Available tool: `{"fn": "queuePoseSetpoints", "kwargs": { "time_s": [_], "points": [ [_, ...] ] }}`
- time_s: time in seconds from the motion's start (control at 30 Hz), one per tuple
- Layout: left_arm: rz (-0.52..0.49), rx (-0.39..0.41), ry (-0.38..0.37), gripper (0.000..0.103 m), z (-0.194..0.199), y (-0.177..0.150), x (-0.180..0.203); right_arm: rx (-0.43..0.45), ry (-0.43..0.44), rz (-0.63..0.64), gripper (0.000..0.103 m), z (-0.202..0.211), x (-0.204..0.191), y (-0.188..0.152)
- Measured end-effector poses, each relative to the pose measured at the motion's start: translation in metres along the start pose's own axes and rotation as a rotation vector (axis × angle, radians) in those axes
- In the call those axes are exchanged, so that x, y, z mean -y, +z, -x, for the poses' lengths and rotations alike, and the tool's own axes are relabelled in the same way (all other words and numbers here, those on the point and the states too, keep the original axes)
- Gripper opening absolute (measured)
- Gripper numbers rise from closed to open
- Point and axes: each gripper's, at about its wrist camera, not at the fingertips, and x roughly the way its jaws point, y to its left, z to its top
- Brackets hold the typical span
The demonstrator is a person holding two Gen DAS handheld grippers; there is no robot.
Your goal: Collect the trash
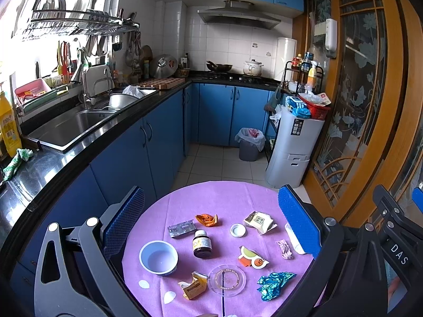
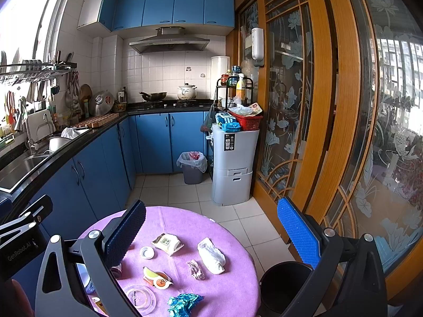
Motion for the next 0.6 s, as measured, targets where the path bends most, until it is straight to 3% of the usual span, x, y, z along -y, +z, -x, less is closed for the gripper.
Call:
{"fn": "queuePoseSetpoints", "kwargs": {
  "time_s": [0.6],
  "points": [
    [-0.003, -0.006, -0.004, 0.1, -0.0017, -0.0022, 0.0002, 0.001, 0.001, 0.0, 0.097, 0.0, 0.0003, 0.0011]
  ]
}}
